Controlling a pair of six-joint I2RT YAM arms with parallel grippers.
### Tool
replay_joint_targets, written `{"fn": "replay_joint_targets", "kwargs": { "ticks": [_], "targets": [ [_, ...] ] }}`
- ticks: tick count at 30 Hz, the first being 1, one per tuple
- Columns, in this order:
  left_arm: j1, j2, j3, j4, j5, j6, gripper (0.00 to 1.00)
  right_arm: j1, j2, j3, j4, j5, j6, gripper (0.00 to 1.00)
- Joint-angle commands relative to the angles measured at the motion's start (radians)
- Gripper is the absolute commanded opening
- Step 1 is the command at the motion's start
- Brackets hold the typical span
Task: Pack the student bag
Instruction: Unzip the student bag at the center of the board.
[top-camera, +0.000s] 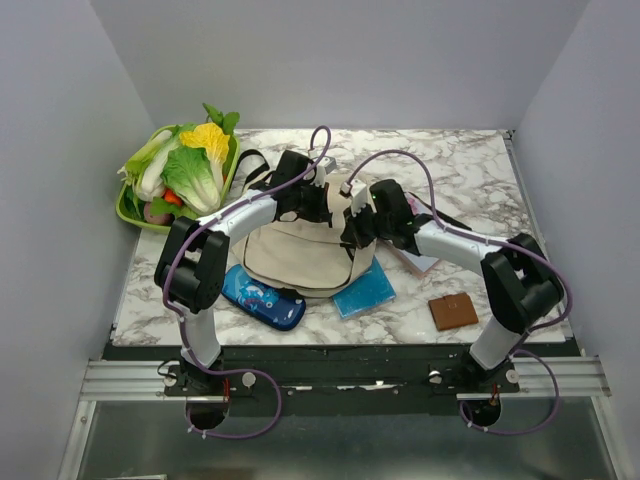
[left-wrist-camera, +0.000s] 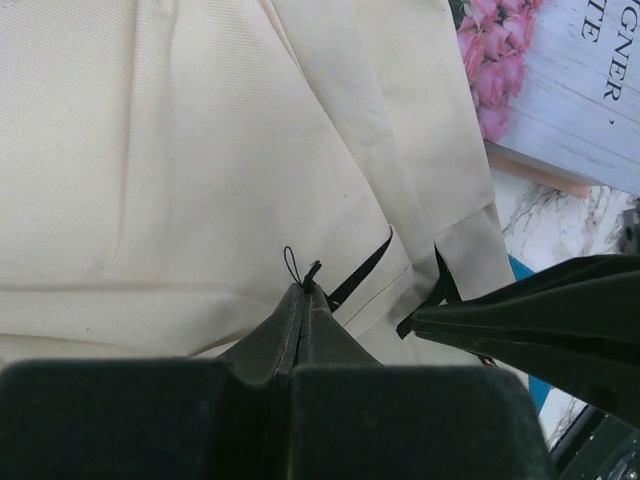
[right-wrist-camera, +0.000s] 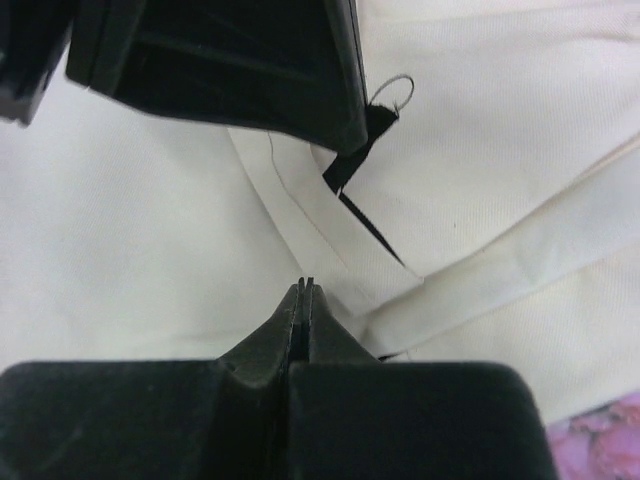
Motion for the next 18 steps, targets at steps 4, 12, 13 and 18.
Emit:
{"fn": "replay_joint_targets", "kwargs": {
  "ticks": [4,12,13,18],
  "targets": [
    [0.015,-0.003,-0.008,-0.008,-0.061,0.043,0.0,0.006,-0.11,-0.097,0.037,0.066,0.046,0.01],
    [0.026,-0.015,-0.005,-0.005,0.015,0.018,0.0,0.006,-0.068,-0.047,0.069,0.086,-0.009,0.32],
    [0.025,-0.019,-0.005,-0.007,0.023,0.018,0.0,0.006,-0.061,-0.033,0.069,0.089,-0.037,0.34],
    [0.023,-0.023,-0.007,-0.01,0.052,0.015,0.0,0.006,-0.02,0.056,0.054,0.047,-0.088,0.59]
  ]
}}
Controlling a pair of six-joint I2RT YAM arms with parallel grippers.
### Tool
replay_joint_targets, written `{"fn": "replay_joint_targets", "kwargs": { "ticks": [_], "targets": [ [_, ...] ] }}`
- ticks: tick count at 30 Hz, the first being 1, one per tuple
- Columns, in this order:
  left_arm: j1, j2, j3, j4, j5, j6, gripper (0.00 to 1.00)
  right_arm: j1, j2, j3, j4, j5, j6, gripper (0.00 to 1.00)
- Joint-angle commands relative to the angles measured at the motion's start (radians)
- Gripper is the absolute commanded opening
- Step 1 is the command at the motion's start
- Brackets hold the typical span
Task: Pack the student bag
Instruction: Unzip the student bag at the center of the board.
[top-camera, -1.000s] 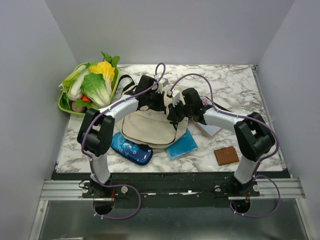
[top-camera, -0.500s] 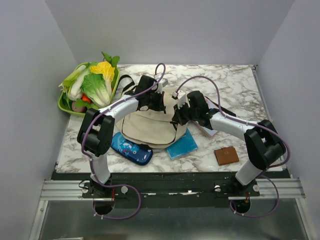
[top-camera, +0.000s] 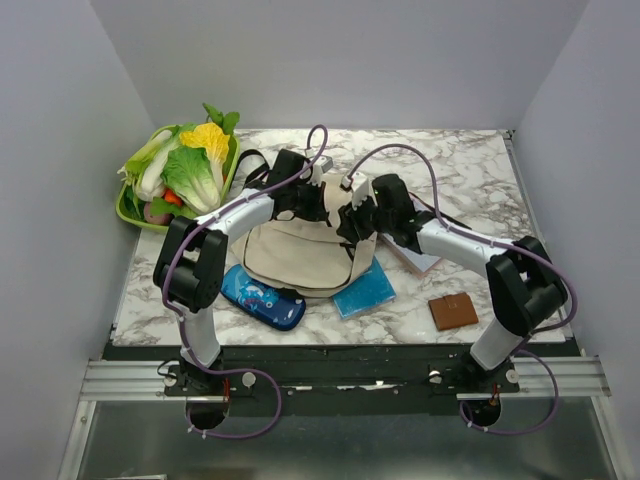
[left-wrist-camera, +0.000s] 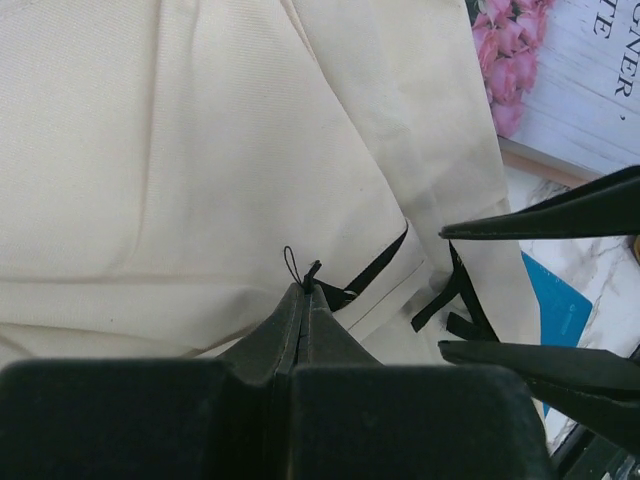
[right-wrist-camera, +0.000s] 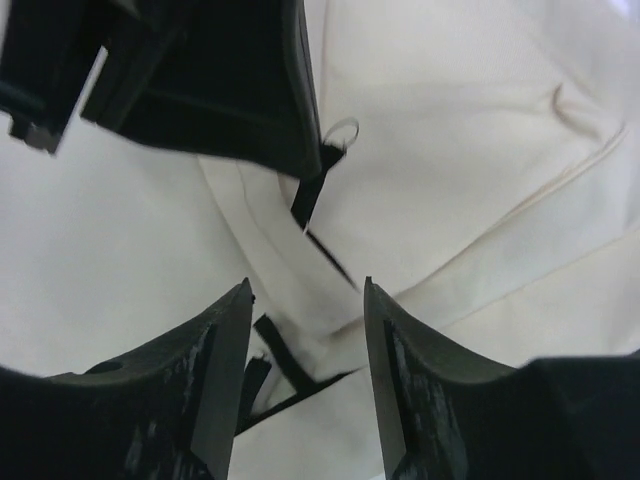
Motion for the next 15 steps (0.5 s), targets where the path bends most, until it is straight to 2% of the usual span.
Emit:
{"fn": "replay_joint_targets", "kwargs": {
  "ticks": [1,3,7,11,15],
  "targets": [
    [-0.001,-0.023,-0.006,-0.004,0.052,-0.005,0.0,0.006,0.048,0.081,0.012,-0.028,-0.068,0.64],
    [-0.001,-0.023,-0.007,-0.007,0.05,-0.002,0.0,0.006,0.068,0.103,-0.005,-0.08,-0.079,0.75],
    [-0.001,-0.024,-0.013,-0.007,0.047,0.004,0.0,0.005,0.105,0.114,-0.063,-0.131,-0.097,0.83],
    [-0.001,-0.027,-0.016,-0.004,0.041,0.004,0.0,0.005,0.133,0.114,-0.074,-0.137,-0.105,0.83],
    [-0.001,-0.026,-0.015,0.002,0.039,-0.003,0.0,0.005,0.162,0.143,-0.103,-0.155,-0.114,0.76]
  ]
}}
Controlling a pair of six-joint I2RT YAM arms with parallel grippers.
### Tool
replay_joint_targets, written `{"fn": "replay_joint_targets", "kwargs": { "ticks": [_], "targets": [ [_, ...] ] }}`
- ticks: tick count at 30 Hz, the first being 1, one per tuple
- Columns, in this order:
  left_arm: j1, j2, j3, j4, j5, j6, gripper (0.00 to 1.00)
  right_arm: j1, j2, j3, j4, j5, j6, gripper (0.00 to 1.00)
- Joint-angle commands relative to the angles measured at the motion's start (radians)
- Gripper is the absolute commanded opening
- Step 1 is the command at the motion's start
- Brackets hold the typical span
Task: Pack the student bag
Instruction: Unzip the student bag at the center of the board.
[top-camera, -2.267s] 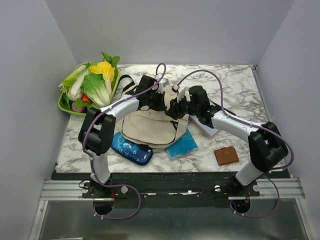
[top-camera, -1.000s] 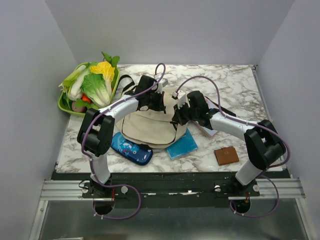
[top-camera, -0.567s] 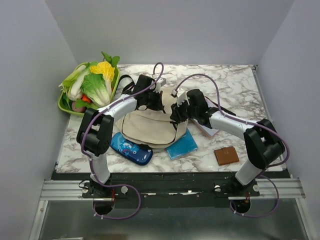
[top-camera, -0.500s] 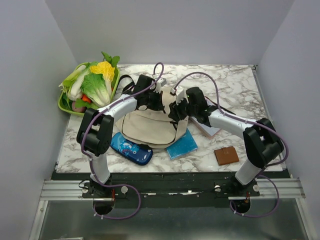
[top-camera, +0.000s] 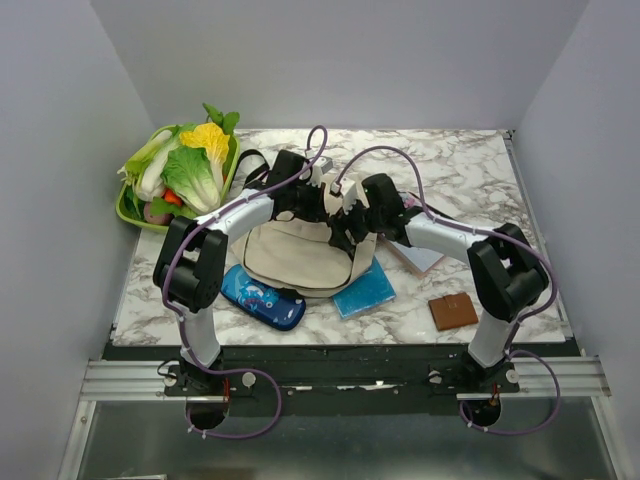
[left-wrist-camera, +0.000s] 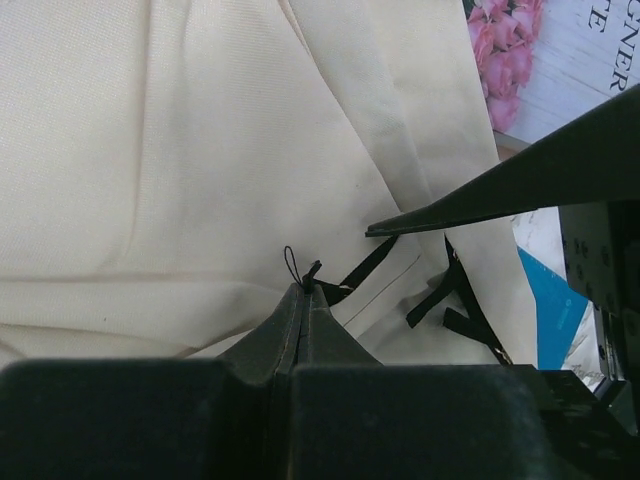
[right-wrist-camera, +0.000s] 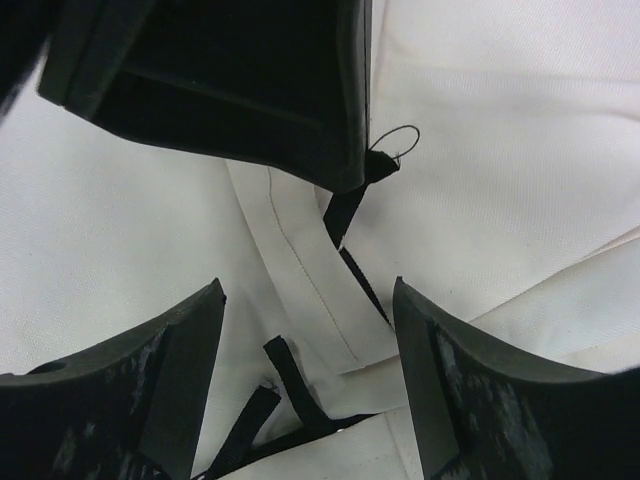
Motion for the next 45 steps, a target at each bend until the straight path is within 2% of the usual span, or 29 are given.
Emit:
{"fn": "replay_joint_targets", "kwargs": {
  "ticks": [1,3,4,6,7,9,10,12,23,29,36,45],
  "targets": [
    [-0.001,-0.026,-0.01,0.004,0.018,-0.005,0.0,0.003,0.039,0.048,-0.063,-0.048,-0.027,0.7],
    [-0.001,-0.024,-0.01,0.006,0.015,-0.007,0.0,0.002,0.042,0.054,-0.069,-0.048,-0.026,0.61],
    [-0.001,-0.026,-0.01,0.004,0.011,-0.007,0.0,0.003,0.044,0.056,-0.072,-0.048,-0.023,0.5],
    [-0.001,-0.023,-0.011,0.009,0.01,-0.008,0.0,0.003,0.039,0.054,-0.075,-0.039,-0.021,0.38],
    [-0.001,-0.021,-0.011,0.01,0.008,-0.011,0.0,0.003,0.032,0.051,-0.074,-0.037,-0.018,0.27],
    [-0.001,-0.018,-0.013,0.018,0.01,-0.016,0.0,0.003,0.022,0.041,-0.074,-0.03,-0.017,0.19],
    [-0.001,-0.015,-0.013,0.019,0.01,-0.019,0.0,0.003,0.016,0.039,-0.074,-0.024,-0.014,0.11],
    [-0.001,-0.009,-0.014,0.03,0.013,-0.028,0.0,0.005,0.01,0.033,-0.075,-0.008,-0.009,0.01],
    [-0.012,0.028,-0.008,0.072,0.034,-0.068,0.0,0.005,-0.094,-0.068,-0.036,0.012,0.046,0.01],
    [-0.01,0.045,0.026,-0.002,-0.005,0.018,0.0,0.003,-0.145,-0.13,-0.02,0.038,0.088,0.01],
    [0.068,0.048,0.044,-0.122,-0.065,0.09,0.0,0.003,-0.192,-0.211,0.007,0.061,0.125,0.01],
    [0.154,-0.007,0.04,-0.14,-0.073,0.122,0.0,0.003,-0.237,-0.269,0.052,0.078,0.145,0.01]
  ]
}}
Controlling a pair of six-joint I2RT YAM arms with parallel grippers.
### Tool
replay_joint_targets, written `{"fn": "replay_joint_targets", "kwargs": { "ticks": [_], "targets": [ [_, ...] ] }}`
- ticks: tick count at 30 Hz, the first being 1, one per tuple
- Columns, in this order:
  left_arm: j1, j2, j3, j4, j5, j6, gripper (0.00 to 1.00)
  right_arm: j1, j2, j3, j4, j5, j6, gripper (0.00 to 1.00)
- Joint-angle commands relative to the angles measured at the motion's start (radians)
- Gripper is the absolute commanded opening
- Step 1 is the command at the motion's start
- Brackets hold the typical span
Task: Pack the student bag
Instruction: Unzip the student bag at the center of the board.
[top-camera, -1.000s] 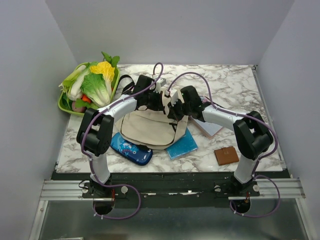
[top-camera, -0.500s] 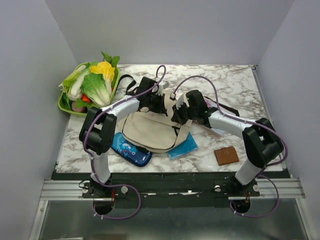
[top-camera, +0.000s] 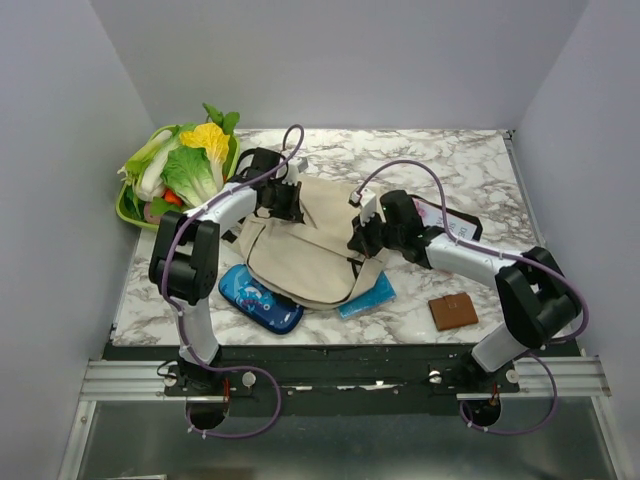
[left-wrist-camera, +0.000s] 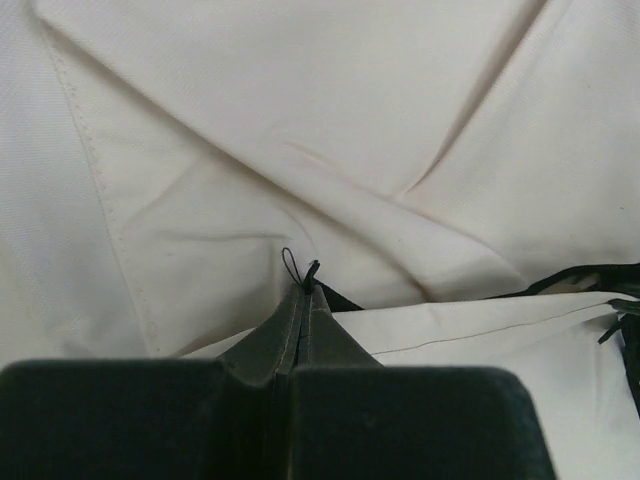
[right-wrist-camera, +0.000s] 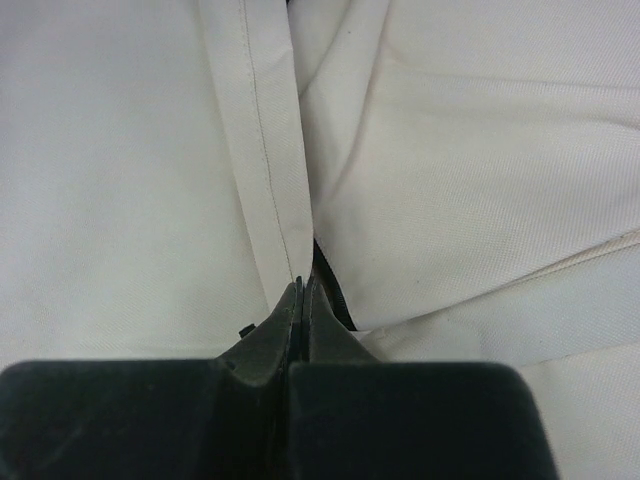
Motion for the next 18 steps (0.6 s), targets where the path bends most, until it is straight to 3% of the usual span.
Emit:
{"fn": "replay_joint_targets", "kwargs": {
  "ticks": [1,11,15,18],
  "targets": [
    [0.028,-0.056,0.024,-0.025,-0.055,0.057,0.0,0.006,-0.041,-0.034,-0.019,0.022,0.023,0.01],
    [0.209,-0.099,0.04,-0.073,-0.202,0.145,0.0,0.006,-0.073,-0.043,-0.013,0.044,0.031,0.01],
    [0.232,-0.122,0.023,-0.067,-0.111,0.142,0.0,0.007,-0.067,-0.026,-0.013,0.036,0.032,0.01],
    [0.182,-0.143,-0.003,-0.077,-0.02,0.14,0.02,0.01,-0.057,0.001,-0.02,0.026,0.037,0.01]
  ]
}}
